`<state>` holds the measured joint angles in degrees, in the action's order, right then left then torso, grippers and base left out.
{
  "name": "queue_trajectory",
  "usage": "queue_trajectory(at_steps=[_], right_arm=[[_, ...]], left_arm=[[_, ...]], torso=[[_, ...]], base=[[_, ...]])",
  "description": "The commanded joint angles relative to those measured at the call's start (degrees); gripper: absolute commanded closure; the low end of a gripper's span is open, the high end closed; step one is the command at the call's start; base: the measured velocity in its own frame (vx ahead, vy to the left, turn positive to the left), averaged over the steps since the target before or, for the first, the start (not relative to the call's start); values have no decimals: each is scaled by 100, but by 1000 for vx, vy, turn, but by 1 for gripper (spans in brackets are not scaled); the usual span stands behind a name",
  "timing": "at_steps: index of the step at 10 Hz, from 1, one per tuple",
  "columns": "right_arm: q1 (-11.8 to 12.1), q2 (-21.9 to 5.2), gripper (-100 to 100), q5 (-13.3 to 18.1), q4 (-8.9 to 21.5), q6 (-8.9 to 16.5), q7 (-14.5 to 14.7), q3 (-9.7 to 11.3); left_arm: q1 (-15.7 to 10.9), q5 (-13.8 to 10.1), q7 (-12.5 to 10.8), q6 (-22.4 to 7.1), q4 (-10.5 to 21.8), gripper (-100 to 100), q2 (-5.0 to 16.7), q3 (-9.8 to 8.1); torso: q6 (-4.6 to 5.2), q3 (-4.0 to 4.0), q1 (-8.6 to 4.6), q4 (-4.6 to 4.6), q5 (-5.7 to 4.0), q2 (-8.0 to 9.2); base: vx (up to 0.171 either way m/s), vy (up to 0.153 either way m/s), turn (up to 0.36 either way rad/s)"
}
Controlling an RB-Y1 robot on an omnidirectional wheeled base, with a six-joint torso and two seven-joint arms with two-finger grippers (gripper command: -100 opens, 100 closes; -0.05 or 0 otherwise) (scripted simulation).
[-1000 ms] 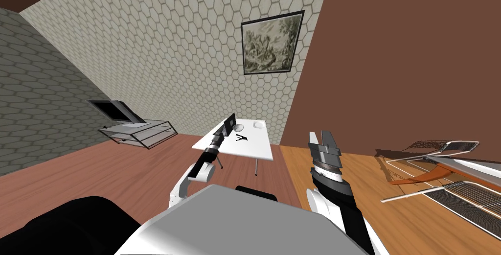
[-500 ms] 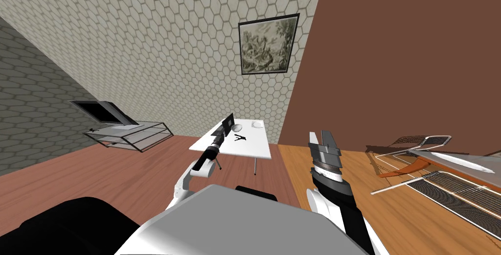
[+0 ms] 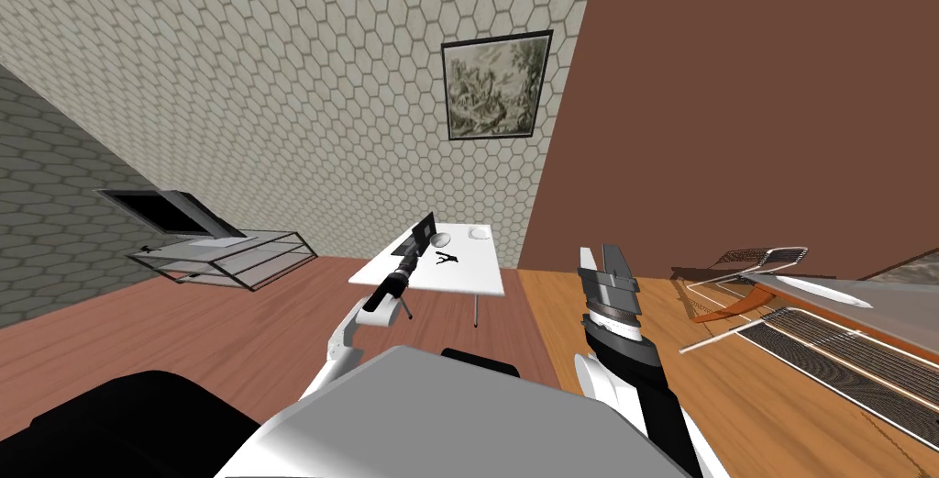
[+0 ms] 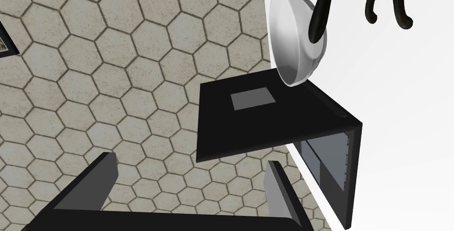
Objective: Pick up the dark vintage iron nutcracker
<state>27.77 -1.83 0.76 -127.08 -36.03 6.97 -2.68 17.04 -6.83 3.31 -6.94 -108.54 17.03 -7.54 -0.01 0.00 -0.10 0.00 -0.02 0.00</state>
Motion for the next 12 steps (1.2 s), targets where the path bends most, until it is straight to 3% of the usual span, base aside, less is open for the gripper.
queue_trajectory(at_steps=[1,5,10,12], right_arm=[[0,0,0,0,0,0,0,0],[0,0,0,0,0,0,0,0],[0,0,0,0,0,0,0,0],[0,0,0,0,0,0,0,0]], left_arm=[[-218,49,3,-286,286,-100,80,-113],[-486,107,0,-838,829,-100,202,-291],[-761,174,5,-1268,1282,-100,311,-484],[-1037,247,17,-1627,1708,-100,407,-685]], torso=[[0,0,0,0,0,0],[-1,-1,-4,0,-2,-1],[-1,-2,-10,-1,-2,-4],[0,-2,-13,-1,-3,-5]], base=[[-8,-48,-129],[-4,-43,-50],[3,-46,-47],[8,-82,-94]])
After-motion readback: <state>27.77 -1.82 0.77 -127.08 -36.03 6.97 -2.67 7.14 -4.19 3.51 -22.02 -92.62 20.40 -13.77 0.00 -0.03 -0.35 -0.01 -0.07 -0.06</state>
